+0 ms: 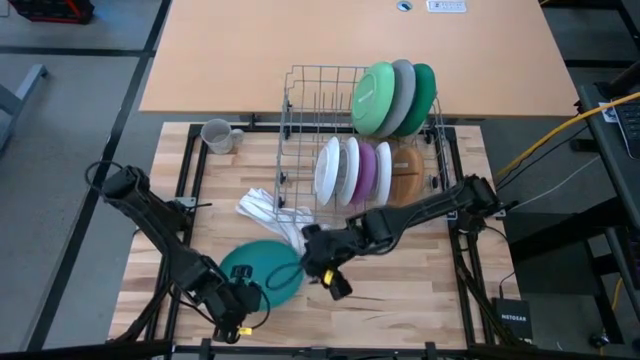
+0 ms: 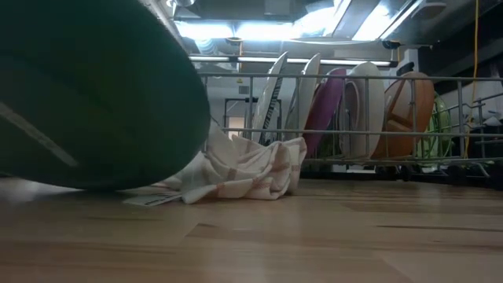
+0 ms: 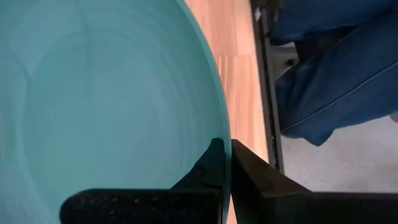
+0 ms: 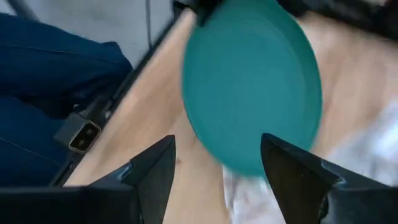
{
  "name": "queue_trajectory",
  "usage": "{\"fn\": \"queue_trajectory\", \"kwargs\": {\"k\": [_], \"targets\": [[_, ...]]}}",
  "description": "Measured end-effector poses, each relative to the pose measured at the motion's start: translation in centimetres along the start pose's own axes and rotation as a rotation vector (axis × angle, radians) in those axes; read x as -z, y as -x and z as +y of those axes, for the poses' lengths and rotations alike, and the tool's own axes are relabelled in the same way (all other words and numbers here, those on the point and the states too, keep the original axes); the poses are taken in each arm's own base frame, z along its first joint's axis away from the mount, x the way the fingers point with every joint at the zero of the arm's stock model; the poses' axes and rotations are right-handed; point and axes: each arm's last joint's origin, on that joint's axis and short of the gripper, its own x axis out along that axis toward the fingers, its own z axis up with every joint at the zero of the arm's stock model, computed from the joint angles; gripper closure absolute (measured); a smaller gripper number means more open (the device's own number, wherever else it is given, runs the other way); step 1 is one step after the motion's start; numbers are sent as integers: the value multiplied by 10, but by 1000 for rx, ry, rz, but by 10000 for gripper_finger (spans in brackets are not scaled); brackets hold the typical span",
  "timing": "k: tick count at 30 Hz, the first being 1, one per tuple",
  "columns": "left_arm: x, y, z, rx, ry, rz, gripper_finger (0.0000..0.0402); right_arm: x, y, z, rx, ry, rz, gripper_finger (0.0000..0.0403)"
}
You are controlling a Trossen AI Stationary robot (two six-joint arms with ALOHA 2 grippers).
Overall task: Sort dishes
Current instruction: Put the dark green plate into the dish rack
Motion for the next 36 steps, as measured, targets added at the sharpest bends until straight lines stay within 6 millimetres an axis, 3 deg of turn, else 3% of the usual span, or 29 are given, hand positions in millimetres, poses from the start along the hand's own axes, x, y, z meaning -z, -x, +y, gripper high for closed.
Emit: {"fn": "queue_trajectory", "kwargs": {"k": [6, 16, 23, 36], "targets": [[-4, 8, -1, 0, -24, -38, 401, 1, -36, 15, -22, 116, -14, 164], [-5, 8, 0, -23, -77, -63, 400, 18, -78, 15, -52, 109, 59, 164], [-5, 8, 0, -23, -78, -67, 399, 23, -87, 16, -92, 103, 75, 178], [-11, 8, 1, -17, -111, -100, 396, 28, -95, 9, -82, 91, 102, 288]]}}
